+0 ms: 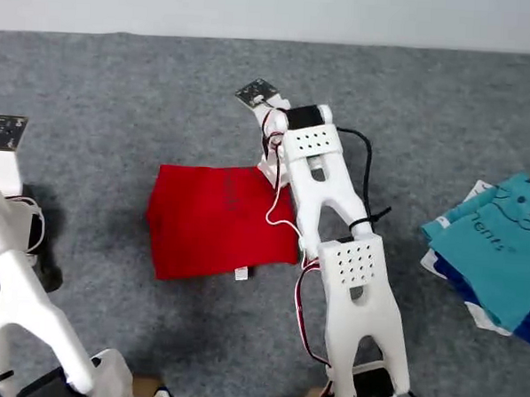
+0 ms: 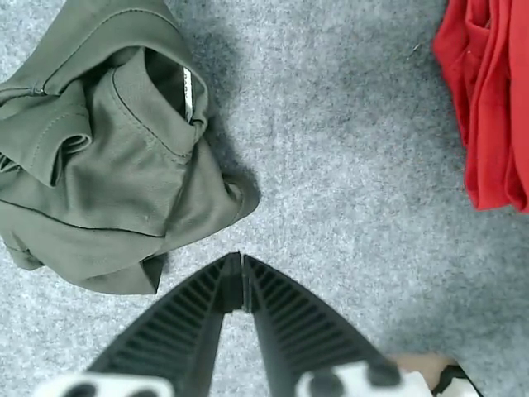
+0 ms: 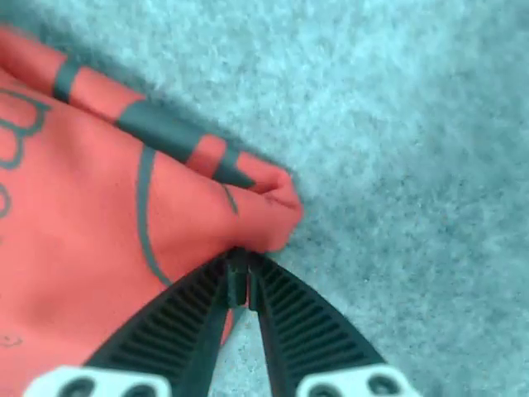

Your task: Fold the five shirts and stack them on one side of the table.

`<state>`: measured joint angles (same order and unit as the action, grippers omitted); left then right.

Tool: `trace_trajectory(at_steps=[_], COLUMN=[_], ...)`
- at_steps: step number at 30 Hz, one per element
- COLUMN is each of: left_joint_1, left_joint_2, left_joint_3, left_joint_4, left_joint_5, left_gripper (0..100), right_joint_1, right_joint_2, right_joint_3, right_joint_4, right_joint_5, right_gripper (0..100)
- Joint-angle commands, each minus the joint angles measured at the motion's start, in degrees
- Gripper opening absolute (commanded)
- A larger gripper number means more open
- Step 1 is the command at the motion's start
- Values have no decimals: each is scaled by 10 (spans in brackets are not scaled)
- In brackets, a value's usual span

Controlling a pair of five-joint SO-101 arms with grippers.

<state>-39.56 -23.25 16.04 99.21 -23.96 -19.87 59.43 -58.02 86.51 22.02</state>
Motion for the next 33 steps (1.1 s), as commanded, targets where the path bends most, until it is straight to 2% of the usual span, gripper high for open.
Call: trace_trajectory(at_steps=[1, 8, 13, 17, 22, 28, 30, 33], left_joint_1=[4, 4, 4, 1, 1, 1, 1, 1], left_joint_2=[-19, -19, -20, -27, -94, -147, -156, -167], left_joint_3=[-4, -4, -6, -7, -2, -1, 7, 26], left_joint_4=[-4, -4, -2, -2, -2, 1, 6, 7], left_joint_5=[-1, -1, 0, 0, 0, 0, -2, -3], left_gripper=[7, 7, 7, 7, 7, 7, 7, 7], right_joint_1=[-7, -24, -89, -158, -218, -231, -231, -230], right_joint_2=[-22, -59, -65, -65, -11, 86, 95, 74], right_joint_3=[-38, -119, -196, -208, -208, -213, -214, -241], right_joint_4=[-3, 43, 124, 133, 53, -116, -127, -80], right_joint_5=[7, 7, 5, 3, 5, 30, 45, 44], right_gripper=[9, 9, 9, 9, 9, 9, 9, 9])
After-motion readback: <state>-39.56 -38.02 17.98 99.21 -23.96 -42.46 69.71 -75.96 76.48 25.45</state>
